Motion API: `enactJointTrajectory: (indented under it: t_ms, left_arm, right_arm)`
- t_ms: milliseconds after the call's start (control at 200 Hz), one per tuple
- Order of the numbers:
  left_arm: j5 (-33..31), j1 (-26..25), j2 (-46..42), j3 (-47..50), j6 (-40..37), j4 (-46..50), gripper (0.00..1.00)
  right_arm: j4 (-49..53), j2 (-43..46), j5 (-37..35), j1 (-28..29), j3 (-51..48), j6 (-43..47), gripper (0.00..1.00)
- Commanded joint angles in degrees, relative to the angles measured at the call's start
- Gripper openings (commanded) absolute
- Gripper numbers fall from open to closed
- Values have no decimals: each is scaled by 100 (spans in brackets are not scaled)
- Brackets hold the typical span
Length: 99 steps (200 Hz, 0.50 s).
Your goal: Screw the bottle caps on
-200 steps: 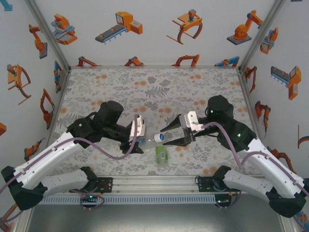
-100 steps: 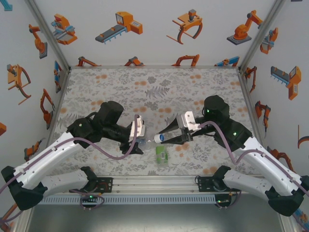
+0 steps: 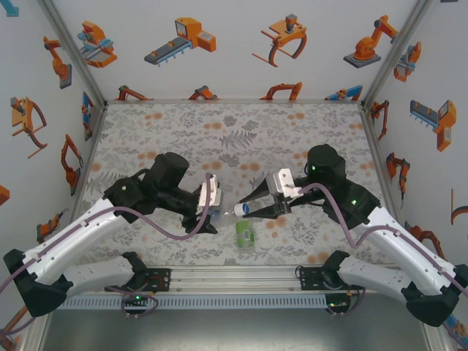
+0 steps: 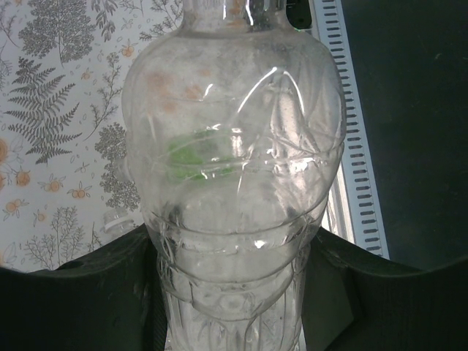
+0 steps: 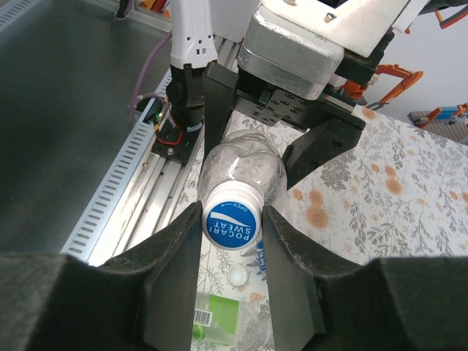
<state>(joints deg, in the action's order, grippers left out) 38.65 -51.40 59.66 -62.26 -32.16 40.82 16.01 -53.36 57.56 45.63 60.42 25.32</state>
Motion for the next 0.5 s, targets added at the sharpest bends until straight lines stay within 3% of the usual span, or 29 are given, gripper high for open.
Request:
enactJointTrajectory:
  t_ms: [0, 95, 155, 350, 491]
  left_arm:
    - [139, -37, 18, -221, -26, 7, 0]
    - [103, -37, 17, -220, -47, -16, 0]
    - [24, -38, 11, -214, -52, -60, 0]
    - [-765, -37, -88, 75, 27, -773, 0]
    - [-1452, -37, -15, 225, 45, -1303, 0]
  right_arm:
    - [-104, -9, 46, 59, -48, -39, 31]
    - [-81, -27, -247, 60, -58, -404, 16]
    - [-144, -27, -540, 60, -102, -924, 0]
    - [-1005, 139, -2265, 80, -710, -4087, 0]
    - [-471, 138, -3797, 80, -780, -6565, 0]
